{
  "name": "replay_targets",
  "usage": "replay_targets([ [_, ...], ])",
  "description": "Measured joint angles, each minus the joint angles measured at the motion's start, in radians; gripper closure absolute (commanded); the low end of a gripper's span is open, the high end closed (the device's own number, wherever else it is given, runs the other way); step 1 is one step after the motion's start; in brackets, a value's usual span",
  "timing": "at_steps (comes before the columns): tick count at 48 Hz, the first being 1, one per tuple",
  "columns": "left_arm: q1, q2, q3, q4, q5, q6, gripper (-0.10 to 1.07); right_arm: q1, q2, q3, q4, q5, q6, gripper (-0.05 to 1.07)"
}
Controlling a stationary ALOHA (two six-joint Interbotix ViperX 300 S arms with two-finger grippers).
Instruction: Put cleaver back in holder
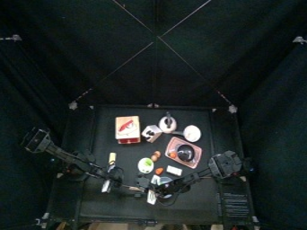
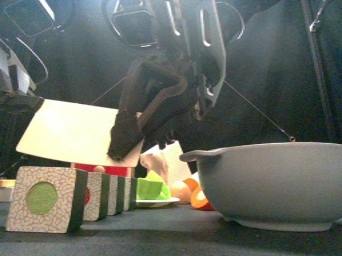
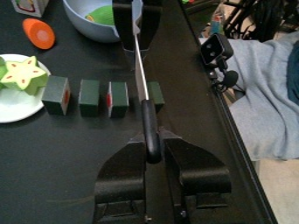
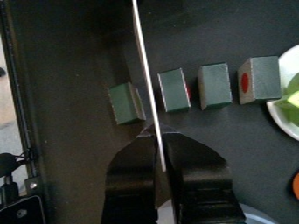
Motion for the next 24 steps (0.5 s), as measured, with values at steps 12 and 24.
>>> replay_targets([
  [12,0.035,-0.032,-0.026,-0.026,0.023,-0.002,0.56,0.002,-0.081,0.043,-0.058,-0.009,0.002,0.64],
  [24,0.173,-0.190,-0.046,-0.052,0.084,-0.005,0.56,-0.051,-0.196,0.118,-0.117,-0.011,0.005,0.37],
])
